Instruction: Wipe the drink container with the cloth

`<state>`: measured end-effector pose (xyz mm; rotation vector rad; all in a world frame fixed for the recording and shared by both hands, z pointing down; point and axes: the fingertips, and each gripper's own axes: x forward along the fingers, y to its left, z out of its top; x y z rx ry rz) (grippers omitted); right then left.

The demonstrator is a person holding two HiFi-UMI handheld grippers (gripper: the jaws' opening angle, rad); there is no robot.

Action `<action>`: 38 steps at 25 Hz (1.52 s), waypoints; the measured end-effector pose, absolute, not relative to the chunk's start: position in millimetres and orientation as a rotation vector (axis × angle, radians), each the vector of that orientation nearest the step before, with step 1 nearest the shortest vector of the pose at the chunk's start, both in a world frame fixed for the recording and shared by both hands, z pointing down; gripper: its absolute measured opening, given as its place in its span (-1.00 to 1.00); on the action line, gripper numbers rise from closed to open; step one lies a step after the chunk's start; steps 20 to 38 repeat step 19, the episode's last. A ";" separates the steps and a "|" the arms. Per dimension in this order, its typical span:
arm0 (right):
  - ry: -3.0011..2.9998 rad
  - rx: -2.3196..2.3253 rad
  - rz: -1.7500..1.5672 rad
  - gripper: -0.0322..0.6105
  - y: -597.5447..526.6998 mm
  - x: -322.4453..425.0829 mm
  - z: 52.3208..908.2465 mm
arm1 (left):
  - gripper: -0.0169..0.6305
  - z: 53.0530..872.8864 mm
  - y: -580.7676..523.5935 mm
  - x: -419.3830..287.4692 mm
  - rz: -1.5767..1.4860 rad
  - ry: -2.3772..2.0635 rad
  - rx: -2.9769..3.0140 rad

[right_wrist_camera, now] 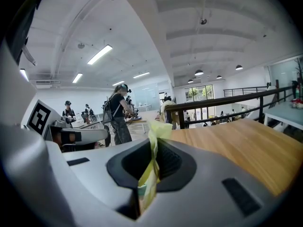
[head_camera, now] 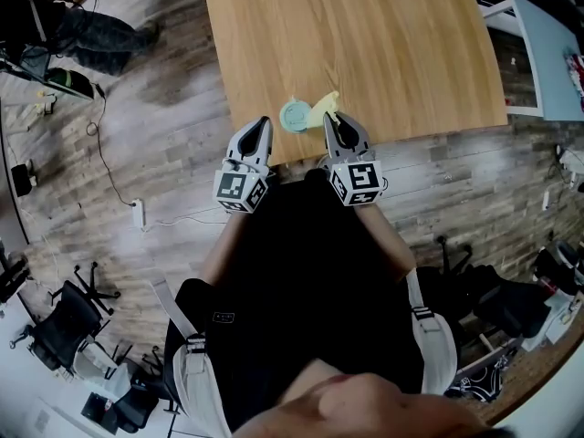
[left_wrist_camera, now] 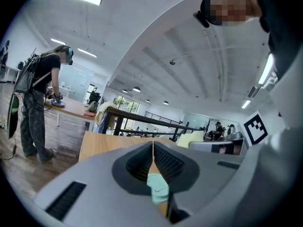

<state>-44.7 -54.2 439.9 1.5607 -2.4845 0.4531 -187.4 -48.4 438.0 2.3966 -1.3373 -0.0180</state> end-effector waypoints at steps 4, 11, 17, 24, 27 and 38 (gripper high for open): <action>-2.487 1.583 0.446 -0.77 -54.4 -40.7 436.1 | -0.87 438.8 -49.1 -185.1 -0.018 -1.331 2.395; -2.487 1.600 0.437 -0.77 -54.3 -40.8 434.9 | -0.87 438.4 -50.6 -183.4 -0.025 -1.322 2.403; -2.485 1.619 0.414 -0.77 -56.0 -38.2 432.4 | -0.87 440.1 -51.5 -183.6 -0.027 -1.320 2.401; -2.485 1.623 0.413 -0.77 -57.1 -38.0 431.6 | -0.87 440.0 -52.3 -184.2 -0.030 -1.321 2.399; -2.485 1.623 0.413 -0.77 -57.1 -38.0 431.6 | -0.87 440.0 -52.3 -184.2 -0.030 -1.321 2.399; -2.485 1.623 0.413 -0.77 -57.1 -38.0 431.6 | -0.87 440.0 -52.3 -184.2 -0.030 -1.321 2.399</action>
